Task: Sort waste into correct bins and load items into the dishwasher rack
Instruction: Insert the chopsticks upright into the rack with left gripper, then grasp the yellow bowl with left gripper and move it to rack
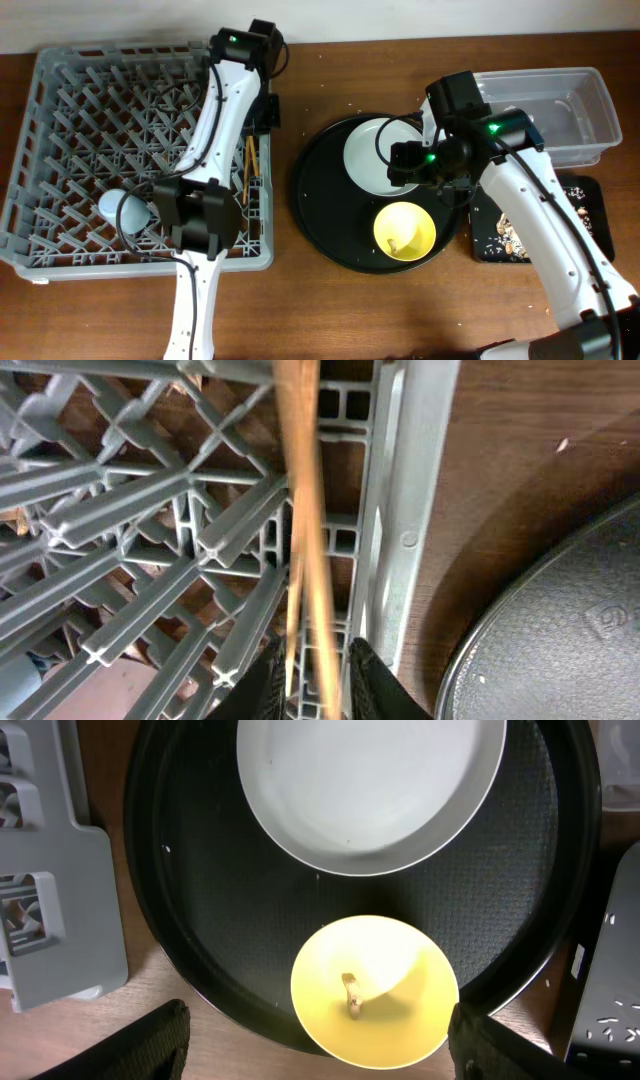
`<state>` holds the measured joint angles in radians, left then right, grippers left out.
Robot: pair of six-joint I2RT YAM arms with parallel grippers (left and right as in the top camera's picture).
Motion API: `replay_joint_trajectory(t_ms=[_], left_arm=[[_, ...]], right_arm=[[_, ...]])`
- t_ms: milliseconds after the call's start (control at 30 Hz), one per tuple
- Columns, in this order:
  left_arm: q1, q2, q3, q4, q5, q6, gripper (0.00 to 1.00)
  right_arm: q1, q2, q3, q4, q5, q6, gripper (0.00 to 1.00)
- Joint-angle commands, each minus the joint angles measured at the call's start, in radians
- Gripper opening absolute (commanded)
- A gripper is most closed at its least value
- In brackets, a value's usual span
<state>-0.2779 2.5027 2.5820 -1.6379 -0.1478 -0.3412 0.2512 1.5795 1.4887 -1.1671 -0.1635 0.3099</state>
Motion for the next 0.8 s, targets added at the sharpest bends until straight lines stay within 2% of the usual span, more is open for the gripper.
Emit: replay_joint_trajectory(t_ms=[0, 100, 200, 300, 333, 500, 567, 600, 667, 767], left_arm=[[0.008, 0.001, 0.001, -0.009, -0.018, -0.01, 0.22], [0.008, -0.008, 0.024, -0.037, 0.01, -0.01, 0.22], [-0.011, -0.074, 0.086, -0.049, 0.192, 0.057, 0.22], [-0.101, -0.111, 0.085, -0.043, 0.238, 0.208, 0.22], [-0.128, -0.11, 0.083, -0.05, 0.238, 0.225, 0.19], [-0.182, -0.17, 0.083, -0.05, 0.239, 0.198, 0.19], [-0.179, -0.196, 0.083, -0.051, 0.312, 0.205, 0.17], [-0.179, -0.23, 0.083, -0.05, 0.31, 0.204, 0.18], [-0.179, -0.328, 0.083, -0.05, 0.233, 0.204, 0.19], [-0.18, -0.504, 0.048, -0.05, 0.23, 0.205, 0.25]], right_arm=[[-0.003, 0.0, 0.013, 0.0, -0.005, -0.003, 0.83], [-0.003, 0.0, 0.013, 0.0, -0.006, -0.003, 0.83], [-0.003, 0.0, 0.013, 0.0, -0.005, -0.003, 0.83], [-0.003, 0.0, 0.013, 0.0, -0.005, -0.003, 0.87], [-0.003, 0.0, 0.013, 0.001, -0.005, -0.003, 0.88], [-0.003, 0.0, 0.013, -0.013, 0.008, -0.003, 0.89], [-0.005, 0.0, 0.013, -0.027, 0.061, -0.002, 0.99], [-0.011, 0.0, 0.013, -0.039, 0.072, 0.0, 0.99], [-0.094, 0.0, 0.013, -0.06, 0.073, 0.046, 0.99], [-0.392, 0.0, 0.013, -0.071, -0.033, 0.03, 0.99]])
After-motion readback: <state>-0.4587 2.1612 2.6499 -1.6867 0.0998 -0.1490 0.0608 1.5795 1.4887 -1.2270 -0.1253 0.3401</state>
